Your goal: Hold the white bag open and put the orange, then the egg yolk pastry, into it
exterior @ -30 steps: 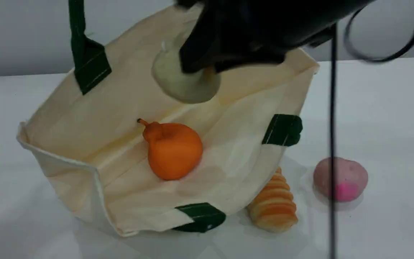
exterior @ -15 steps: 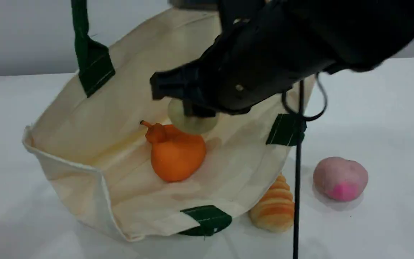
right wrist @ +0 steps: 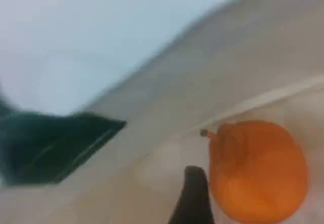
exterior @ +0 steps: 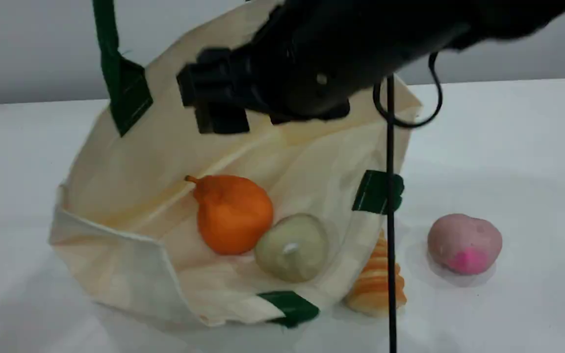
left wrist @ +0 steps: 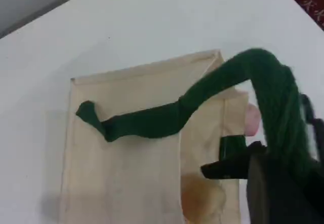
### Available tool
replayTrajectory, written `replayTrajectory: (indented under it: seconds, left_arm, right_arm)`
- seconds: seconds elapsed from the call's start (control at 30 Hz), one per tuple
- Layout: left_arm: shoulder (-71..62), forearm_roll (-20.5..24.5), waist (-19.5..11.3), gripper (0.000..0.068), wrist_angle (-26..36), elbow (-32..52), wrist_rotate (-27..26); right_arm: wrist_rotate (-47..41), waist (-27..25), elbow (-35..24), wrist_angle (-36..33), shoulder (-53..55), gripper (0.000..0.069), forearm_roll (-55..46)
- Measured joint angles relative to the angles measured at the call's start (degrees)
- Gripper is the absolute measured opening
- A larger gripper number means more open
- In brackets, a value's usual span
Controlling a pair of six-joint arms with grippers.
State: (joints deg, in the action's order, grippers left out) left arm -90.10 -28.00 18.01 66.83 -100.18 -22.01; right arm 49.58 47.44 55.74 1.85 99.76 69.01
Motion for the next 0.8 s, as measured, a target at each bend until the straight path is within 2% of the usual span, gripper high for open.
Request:
replayTrajectory:
  seconds: [0.17, 0.3, 0.43, 0.6, 0.7, 0.8]
  left_arm:
    - [0.0, 1.5, 0.0, 0.0091, -0.3, 0.1, -0.1]
    - [0.0, 2.6, 0.0, 0.0091, -1.6, 1.7, -0.1]
    - [-0.2, 2.5, 0.0, 0.0091, -3.2, 4.2, -1.4]
    - [-1.1, 2.4, 0.0, 0.0094, -4.0, 4.8, -3.0]
    - [-2.1, 2.3, 0.0, 0.0139, -4.4, 5.7, -4.9]
    - [-2.4, 2.8, 0.0, 0.0251, -4.3, 7.6, -6.9]
  right_arm:
    - [2.7, 0.0, -0.5, -3.0, -6.4, 0.0558, 0.0]
    - [4.8, -0.9, -3.6, -3.0, -12.9, 0.0558, 0.0]
    - [5.0, -4.9, -8.7, -4.1, -20.0, 0.0558, 0.0]
    - [4.9, -12.1, -15.9, -9.0, -28.8, 0.0558, 0.0]
    - [4.4, -16.5, -18.9, -13.6, -33.8, 0.0559, -0.3]
    - [2.4, -19.9, -19.3, -19.2, -38.4, 0.0559, -1.9]
